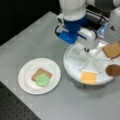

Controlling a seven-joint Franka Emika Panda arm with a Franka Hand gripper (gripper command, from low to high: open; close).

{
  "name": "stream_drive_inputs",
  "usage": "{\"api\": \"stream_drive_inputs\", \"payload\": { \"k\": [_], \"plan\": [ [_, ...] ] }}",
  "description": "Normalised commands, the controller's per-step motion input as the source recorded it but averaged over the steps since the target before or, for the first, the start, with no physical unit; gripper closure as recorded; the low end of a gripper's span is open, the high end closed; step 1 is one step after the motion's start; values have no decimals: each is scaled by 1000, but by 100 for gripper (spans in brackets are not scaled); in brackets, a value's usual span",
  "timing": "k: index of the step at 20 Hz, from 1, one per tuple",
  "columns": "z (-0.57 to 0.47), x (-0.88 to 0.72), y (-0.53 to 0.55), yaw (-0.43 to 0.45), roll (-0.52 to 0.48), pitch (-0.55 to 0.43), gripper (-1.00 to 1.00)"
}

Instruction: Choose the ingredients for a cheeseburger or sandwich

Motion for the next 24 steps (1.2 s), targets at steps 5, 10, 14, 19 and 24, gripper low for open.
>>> {"api": "stream_drive_inputs", "payload": {
  "k": [5,10,14,19,24],
  "plan": [
    [-231,-290,328,235,-286,-180,-100],
    [-338,-310,313,112,-223,-215,-100],
    [-232,-276,122,39,-85,-153,-100],
    [-109,-219,-34,25,-6,-158,-100],
    [-84,-234,-65,26,36,-170,-100]
  ]
}}
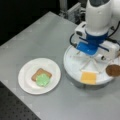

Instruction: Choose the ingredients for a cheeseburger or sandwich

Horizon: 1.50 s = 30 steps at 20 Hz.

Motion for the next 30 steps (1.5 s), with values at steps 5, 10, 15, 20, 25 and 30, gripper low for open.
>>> {"api": "stream_drive_inputs", "payload": {
  "k": [5,10,15,20,25,30],
  "plan": [
    [-111,-234,-61,2,86,-168,-100],
    [-155,-181,-64,-14,127,-171,-100],
    [-199,-172,-71,-7,138,-176,-100],
    [-170,-176,-58,-10,188,-165,-100],
    [-115,-165,-52,-39,229,-161,-100],
    [-115,-176,-48,-61,236,-174,-100]
  ]
}}
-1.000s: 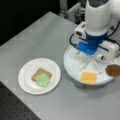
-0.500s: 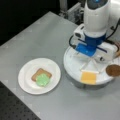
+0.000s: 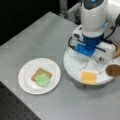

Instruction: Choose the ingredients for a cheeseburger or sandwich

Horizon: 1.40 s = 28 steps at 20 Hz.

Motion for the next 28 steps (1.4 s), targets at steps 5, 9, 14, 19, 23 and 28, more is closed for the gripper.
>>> {"api": "stream_drive_inputs", "payload": {
  "k": [5,9,14,19,23,28],
  "plan": [
    [-134,-158,-39,-104,237,-170,-100],
    [-135,-169,4,-93,167,-179,-100],
    [-145,-174,35,-74,119,-195,-100],
    [-187,-161,104,-97,84,-207,-100],
    [-192,-148,149,-104,51,-197,-100],
    [-203,-150,133,-85,-26,-198,-100]
  ]
}}
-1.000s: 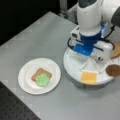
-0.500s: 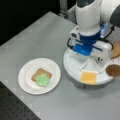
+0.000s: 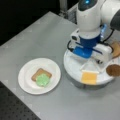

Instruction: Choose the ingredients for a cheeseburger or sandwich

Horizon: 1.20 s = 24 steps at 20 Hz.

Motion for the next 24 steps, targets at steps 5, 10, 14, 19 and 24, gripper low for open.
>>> {"api": "stream_drive_inputs", "payload": {
  "k": [5,10,14,19,24],
  "plan": [
    [-239,-186,111,-13,-88,-187,-100],
    [-216,-201,95,202,-292,-154,-100],
    [-141,-178,79,375,-431,-130,-100],
    [-63,-149,14,496,-249,26,-100],
    [-12,-121,-60,597,22,175,-100]
  ]
}}
